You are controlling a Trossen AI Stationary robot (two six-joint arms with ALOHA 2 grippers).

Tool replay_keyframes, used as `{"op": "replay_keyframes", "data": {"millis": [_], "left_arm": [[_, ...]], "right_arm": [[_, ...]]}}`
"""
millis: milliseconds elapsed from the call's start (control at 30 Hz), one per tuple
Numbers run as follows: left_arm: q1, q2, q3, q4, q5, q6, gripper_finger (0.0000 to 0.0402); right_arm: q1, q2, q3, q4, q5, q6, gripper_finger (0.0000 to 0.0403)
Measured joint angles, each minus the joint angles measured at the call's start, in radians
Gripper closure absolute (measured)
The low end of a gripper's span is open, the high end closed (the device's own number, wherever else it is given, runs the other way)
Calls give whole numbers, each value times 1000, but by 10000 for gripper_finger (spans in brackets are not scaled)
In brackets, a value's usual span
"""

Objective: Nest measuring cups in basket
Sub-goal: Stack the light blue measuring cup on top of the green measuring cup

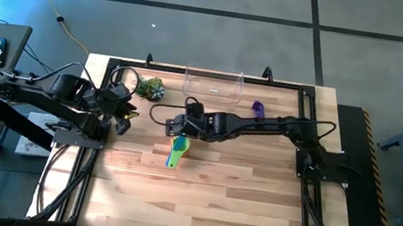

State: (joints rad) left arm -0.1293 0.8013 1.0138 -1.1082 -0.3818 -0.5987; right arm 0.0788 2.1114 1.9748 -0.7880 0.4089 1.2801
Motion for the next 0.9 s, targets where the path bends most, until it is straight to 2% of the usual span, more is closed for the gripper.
{"op": "replay_keyframes", "data": {"millis": [267,500,900], "left_arm": [[0,3,0,1,-4,0,298],[0,6,0,0,-4,0,298],[0,6,0,1,-8,0,298]], "right_arm": [[20,58,20,-22,-87,73,403],[35,89,20,-59,-115,108,403],[35,134,19,-10,-143,99,403]]}}
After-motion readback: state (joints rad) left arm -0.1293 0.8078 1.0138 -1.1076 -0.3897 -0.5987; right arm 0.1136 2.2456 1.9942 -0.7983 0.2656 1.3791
